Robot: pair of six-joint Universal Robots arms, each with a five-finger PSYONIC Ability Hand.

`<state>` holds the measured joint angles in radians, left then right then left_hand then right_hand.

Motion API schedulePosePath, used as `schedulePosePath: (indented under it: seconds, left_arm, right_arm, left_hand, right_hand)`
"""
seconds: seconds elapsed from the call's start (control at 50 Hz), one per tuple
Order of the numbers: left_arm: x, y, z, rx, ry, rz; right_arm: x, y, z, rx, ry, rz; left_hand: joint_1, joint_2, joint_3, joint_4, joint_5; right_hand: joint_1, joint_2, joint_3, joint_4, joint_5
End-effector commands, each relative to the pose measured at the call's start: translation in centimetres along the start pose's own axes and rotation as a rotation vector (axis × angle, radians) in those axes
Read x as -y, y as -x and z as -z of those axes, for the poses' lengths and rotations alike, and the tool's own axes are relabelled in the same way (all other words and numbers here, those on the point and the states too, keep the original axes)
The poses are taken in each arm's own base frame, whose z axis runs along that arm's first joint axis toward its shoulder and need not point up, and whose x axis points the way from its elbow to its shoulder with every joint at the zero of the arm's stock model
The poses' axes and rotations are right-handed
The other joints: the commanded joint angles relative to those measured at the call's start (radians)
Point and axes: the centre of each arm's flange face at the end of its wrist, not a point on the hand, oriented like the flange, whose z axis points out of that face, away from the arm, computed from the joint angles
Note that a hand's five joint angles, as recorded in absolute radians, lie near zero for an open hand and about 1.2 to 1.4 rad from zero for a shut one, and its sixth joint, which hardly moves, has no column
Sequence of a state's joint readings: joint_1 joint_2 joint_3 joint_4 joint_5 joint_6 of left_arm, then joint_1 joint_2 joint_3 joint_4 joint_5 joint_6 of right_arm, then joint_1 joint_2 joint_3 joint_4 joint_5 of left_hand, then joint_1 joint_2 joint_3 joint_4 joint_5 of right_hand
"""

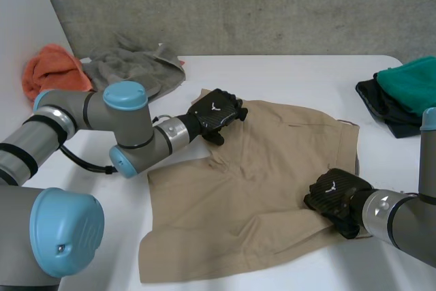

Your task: Fold the laundry.

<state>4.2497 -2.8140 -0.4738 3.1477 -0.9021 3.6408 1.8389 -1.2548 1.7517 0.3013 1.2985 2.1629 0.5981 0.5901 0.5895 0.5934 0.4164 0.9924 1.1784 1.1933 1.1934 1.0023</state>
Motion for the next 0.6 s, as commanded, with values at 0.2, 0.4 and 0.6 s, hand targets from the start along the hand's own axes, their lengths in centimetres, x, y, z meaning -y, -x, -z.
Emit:
schedulePosePath:
  seconds: [0.2, 0.4, 0.6]
  left_arm:
    - [-1.3, -0.6, 1.1, -0.013, 0.099, -0.097]
    - [-1.6, -0.8, 1.8, -0.027, 0.139, -0.132]
    - [-1.5, 0.2, 2.5, 0.056, 0.228, -0.234]
  right_arm:
    - [0.0, -0.3, -0.1, -0.009, -0.012, -0.003]
    - [-0.1, -0.2, -0.2, -0.009, -0.012, -0.001]
    - [-0.1, -0.2, -0.2, -0.008, -0.011, -0.001]
  left_hand:
    - [0.100, 0.108, 0.108, 0.105, 0.107]
    - [0.146, 0.154, 0.155, 0.151, 0.154]
    - [0.798, 0.806, 0.807, 0.803, 0.805]
  right_hand:
    - [0.404, 0.218, 0.203, 0.203, 0.219]
    - [0.404, 0.218, 0.203, 0.203, 0.219]
    - [0.404, 0.218, 0.203, 0.203, 0.219]
